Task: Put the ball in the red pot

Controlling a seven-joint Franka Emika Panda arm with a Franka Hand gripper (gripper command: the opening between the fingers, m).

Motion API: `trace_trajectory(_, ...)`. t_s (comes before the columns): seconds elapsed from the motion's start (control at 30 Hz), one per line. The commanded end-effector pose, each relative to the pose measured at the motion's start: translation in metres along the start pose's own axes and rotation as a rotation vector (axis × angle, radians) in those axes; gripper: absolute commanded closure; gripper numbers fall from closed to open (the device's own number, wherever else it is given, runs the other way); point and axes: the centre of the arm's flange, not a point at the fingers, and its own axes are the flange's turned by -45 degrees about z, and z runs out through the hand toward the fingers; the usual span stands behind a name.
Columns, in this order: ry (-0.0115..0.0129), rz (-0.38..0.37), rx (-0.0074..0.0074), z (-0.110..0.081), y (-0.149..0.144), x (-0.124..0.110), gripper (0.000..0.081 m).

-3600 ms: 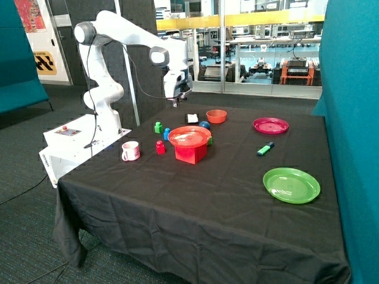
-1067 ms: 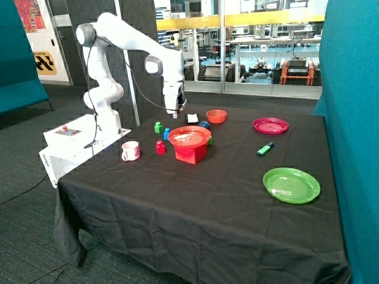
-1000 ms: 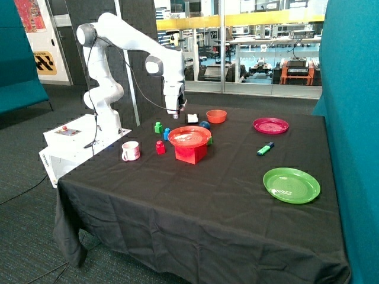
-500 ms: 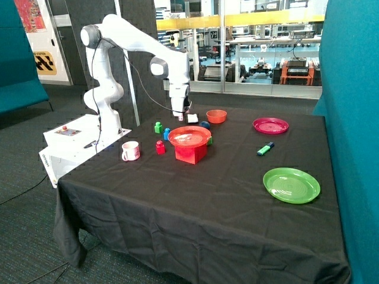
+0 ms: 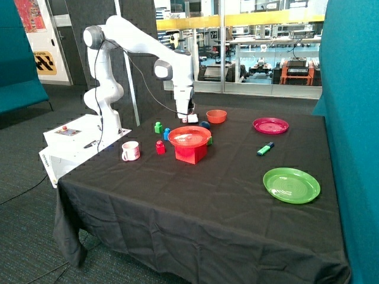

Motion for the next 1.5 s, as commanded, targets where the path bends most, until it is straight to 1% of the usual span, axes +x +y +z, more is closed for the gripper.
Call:
trace_trajectory(0.0,0.0016,-0.004,-0.0011,0.004,0.004,0.003,0.0503)
trace_trajectory(0.23,0.0016,0.012,-0.0011,0.006,0.013,0.001,0.0517)
trace_trajectory(0.47,0.0016,0.015,-0.0011,0.01,0.016,-0.001,0.053)
trace_trajectory(0.67,0.0016,0.007,-0.0011,0.013,0.011,-0.001,0.0537)
trace_trajectory(1.07,0.0016,-0.025,-0.0011,0.015,-0.006,0.008,0.0547)
trace_trajectory(1.47,0.0016,-0.011,-0.0011,0.018,-0.001,0.016,0.0546)
